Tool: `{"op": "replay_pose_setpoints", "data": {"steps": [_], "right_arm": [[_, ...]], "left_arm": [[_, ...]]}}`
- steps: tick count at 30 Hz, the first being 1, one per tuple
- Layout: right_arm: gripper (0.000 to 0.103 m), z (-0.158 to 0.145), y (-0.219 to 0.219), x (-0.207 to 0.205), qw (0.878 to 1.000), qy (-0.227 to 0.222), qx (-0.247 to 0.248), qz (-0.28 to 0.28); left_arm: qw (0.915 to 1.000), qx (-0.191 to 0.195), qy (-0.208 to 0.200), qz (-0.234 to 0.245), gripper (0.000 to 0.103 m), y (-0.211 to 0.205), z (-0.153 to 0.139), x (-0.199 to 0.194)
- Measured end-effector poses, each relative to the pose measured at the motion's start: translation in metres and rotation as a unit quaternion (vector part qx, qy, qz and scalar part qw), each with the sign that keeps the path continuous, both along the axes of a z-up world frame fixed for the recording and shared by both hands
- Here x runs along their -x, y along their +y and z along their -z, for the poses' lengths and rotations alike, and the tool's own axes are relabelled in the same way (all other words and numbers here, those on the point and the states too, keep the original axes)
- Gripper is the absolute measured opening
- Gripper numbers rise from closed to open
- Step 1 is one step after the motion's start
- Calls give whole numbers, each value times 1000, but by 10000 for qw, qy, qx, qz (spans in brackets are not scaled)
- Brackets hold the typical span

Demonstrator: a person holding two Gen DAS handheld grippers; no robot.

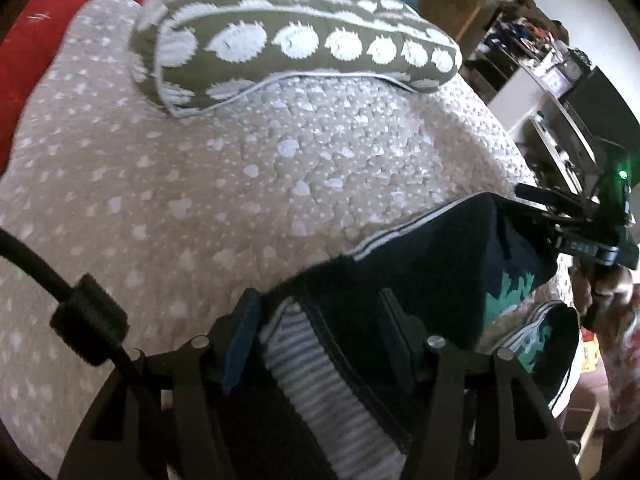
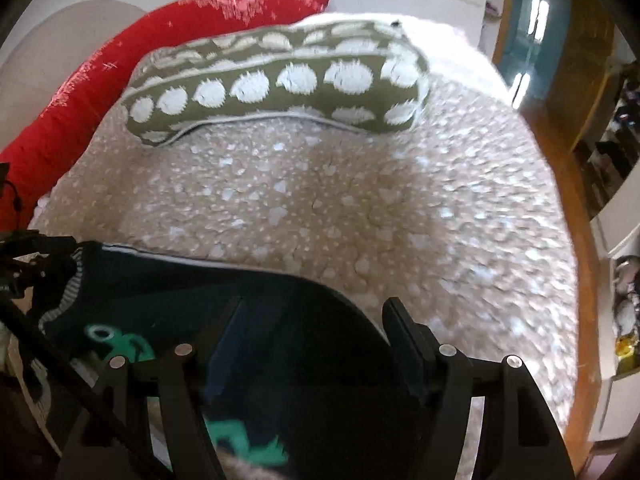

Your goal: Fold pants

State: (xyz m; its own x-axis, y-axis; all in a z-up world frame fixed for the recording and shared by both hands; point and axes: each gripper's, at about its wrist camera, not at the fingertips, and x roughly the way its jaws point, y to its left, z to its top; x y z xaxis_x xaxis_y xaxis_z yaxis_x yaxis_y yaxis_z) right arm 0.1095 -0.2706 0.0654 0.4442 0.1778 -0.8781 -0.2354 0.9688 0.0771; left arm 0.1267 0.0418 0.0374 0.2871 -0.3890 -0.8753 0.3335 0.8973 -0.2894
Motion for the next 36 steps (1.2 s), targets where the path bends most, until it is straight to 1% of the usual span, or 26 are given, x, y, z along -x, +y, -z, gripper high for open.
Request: {"op": "replay_pose_setpoints", "data": {"steps": [3,4,5,7,9,10,11,12,13,14,15,17,19,23,26,27,29,32,33,36], "right_arm": [[73,18,1,-17,9995,256,-181,-87],[73,23,2,-20,9991,344,-238,-109],[73,29,3,-24,9986,444,-257,-157],[76,35,8,-26,9981,507,-208,-274],[78,36,12,-26,9978,481,-153,-424],[78,36,14,-26,9977,473,-104,-468],[76,37,16,-25,9976,461,-73,-504],[57,37,18,-24,9976,444,-63,-533],[25,36,20,-21,9970,451,-163,-601],[10,37,24,-19,9957,518,-381,-660],[7,35,26,-16,9950,541,-497,-674],[6,29,32,-7,9962,371,-430,-667],[5,21,33,1,9971,237,-437,-575],[5,-11,27,24,9981,-187,-421,-397],[5,-35,24,54,9974,-433,-435,-383],[5,-41,25,63,9971,-494,-423,-404],[5,-49,26,90,9963,-610,-400,-450],[5,-53,30,130,9952,-732,-379,-523],[5,-52,31,143,9950,-756,-363,-540],[5,-43,34,180,9948,-769,-334,-578]], "left_arm": [[9989,182,337,261,63,-5,15,-14],[9986,156,393,318,64,-8,20,-16],[9983,99,395,405,65,-11,23,-17],[9978,128,321,562,73,-15,25,-16],[9978,66,243,608,75,-19,24,-12],[9980,-87,204,593,67,-22,25,-11],[9978,-318,120,565,58,-27,25,-9],[9969,-543,-9,562,29,-31,23,-6],[9968,-517,-66,609,10,-32,19,-2],[9973,-446,-61,579,9,-32,15,1],[9974,-455,-115,547,7,-32,12,3],[9970,-529,-328,464,7,-32,1,11],[9969,-526,-464,364,7,-29,-11,19],[9952,-560,-774,194,7,-24,-36,41],[9933,-552,-1013,39,7,-18,-53,68],[9921,-546,-1130,3,7,-16,-59,84],[9904,-520,-1283,-31,7,-16,-66,102],[9848,-615,-1621,-128,7,-14,-74,143],[9814,-715,-1772,-174,7,-14,-76,160],[9748,-944,-2006,-257,7,-18,-69,194]]}}
